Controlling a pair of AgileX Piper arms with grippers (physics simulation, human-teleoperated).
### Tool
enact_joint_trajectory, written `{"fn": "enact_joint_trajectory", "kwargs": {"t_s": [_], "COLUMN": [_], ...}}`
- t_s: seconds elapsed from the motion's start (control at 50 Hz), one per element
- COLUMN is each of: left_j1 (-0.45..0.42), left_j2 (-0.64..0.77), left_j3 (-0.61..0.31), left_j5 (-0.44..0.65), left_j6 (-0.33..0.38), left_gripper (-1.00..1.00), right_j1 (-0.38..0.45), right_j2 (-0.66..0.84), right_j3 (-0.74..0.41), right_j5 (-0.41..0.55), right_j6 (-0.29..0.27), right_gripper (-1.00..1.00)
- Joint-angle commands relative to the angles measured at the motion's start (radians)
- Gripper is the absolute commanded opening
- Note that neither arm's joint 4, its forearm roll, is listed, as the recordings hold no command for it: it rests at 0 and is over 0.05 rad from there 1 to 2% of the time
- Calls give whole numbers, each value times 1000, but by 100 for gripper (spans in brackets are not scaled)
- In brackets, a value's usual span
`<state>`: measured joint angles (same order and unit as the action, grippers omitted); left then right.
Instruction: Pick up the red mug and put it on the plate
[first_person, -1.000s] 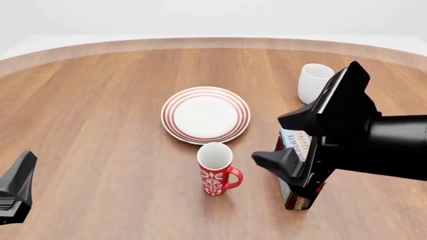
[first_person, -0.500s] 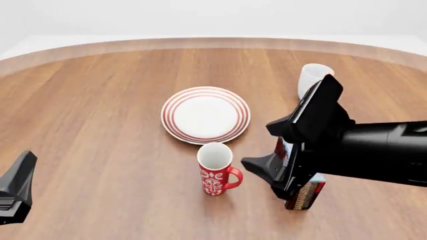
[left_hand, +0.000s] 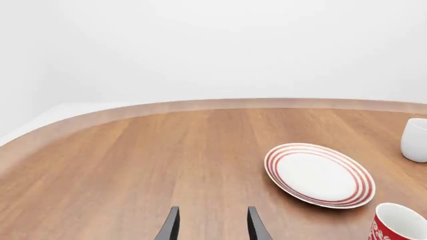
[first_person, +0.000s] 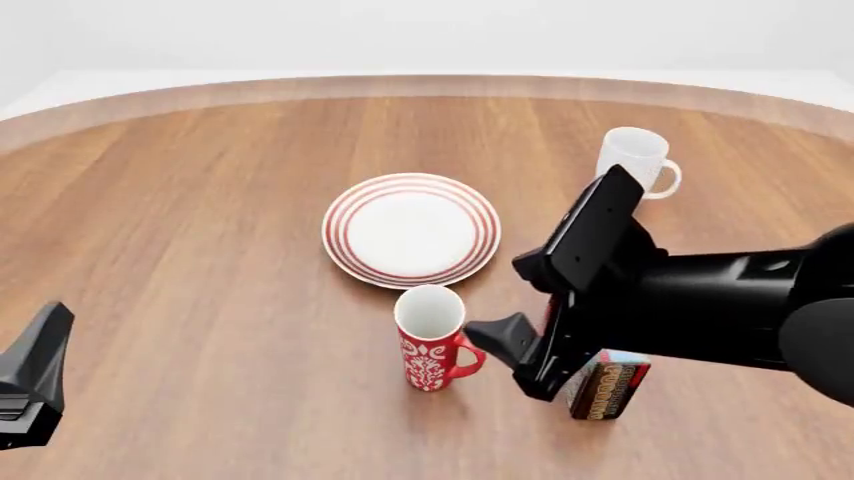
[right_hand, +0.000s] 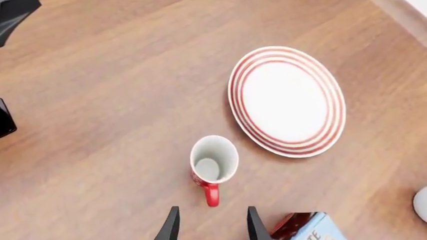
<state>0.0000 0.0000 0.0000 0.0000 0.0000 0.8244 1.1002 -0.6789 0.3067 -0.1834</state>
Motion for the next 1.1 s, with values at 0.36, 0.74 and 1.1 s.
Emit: {"fn": "enact_joint_trajectory", "kwargs": {"t_s": [0.36, 0.74, 1.1], "left_j1": [0, 0, 0], "left_j2": [0, 0, 0], "left_j3": [0, 0, 0], "left_j5": [0, 0, 0], "left_j6": [0, 0, 0], "left_gripper": [100, 100, 100], "right_j1": [-4, -1, -20], "right_j2": [93, 147, 217], "right_j3": [17, 48, 76], "right_j5": [-80, -140, -207], "right_j6": [18, 34, 41], "right_gripper": [100, 100, 100]}}
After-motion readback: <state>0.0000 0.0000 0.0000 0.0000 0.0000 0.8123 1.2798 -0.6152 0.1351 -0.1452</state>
